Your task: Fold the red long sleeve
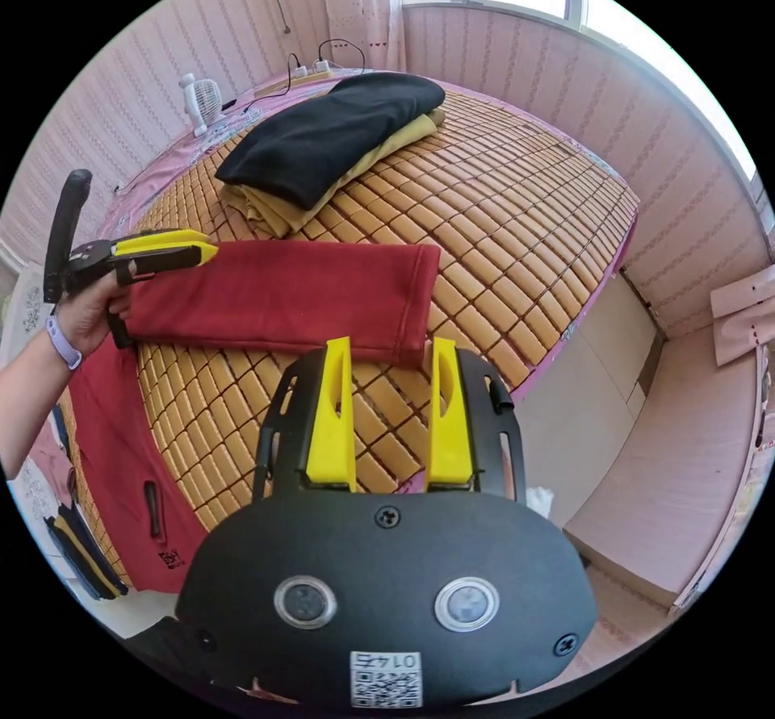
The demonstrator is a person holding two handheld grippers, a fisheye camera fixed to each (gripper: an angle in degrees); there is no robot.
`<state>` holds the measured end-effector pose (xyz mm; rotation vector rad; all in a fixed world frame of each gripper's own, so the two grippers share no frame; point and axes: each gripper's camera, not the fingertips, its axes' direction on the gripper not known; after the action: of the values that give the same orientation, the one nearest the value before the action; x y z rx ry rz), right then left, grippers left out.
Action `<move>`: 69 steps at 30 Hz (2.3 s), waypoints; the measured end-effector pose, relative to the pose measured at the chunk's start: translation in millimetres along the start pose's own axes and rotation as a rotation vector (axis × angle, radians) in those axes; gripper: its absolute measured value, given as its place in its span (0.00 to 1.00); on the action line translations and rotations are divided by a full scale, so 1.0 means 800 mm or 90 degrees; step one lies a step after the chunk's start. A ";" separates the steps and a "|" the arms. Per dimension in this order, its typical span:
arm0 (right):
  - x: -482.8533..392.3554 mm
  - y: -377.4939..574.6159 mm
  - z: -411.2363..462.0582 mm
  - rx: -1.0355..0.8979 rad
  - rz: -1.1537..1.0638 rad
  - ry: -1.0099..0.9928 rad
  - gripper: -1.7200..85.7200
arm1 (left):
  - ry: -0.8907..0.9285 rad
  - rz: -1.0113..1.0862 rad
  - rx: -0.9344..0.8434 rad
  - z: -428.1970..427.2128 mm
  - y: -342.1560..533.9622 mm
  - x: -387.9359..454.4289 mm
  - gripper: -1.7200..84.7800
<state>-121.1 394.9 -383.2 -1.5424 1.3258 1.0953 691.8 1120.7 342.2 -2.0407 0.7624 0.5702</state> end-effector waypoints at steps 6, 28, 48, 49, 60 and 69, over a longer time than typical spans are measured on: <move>0.039 -0.002 0.003 -0.001 0.048 -0.031 0.07 | 0.015 -0.009 0.020 -0.005 0.021 0.000 0.08; -0.389 0.222 -0.071 -0.331 -0.793 -0.697 0.11 | -0.030 -0.604 0.081 -0.347 0.790 -0.090 0.09; -0.435 -0.080 0.121 -0.027 -0.502 -0.249 0.17 | -0.137 -0.675 0.215 -0.352 0.956 -0.181 0.10; -0.442 -0.106 0.144 -0.046 -0.462 -0.252 0.18 | -0.151 -0.683 0.224 -0.351 0.955 -0.222 0.10; -0.490 -0.202 0.218 -0.191 -0.395 -0.329 0.06 | -0.084 -0.704 0.091 -0.295 0.896 -0.449 0.09; -0.475 -0.208 0.047 -0.007 -0.561 -0.498 0.05 | -0.090 -0.606 0.358 -0.445 0.944 -0.376 0.07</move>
<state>12.5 561.4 -25.9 -1.2626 0.0696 0.9352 -7.9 577.4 294.2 -1.5599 -0.1727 -0.0596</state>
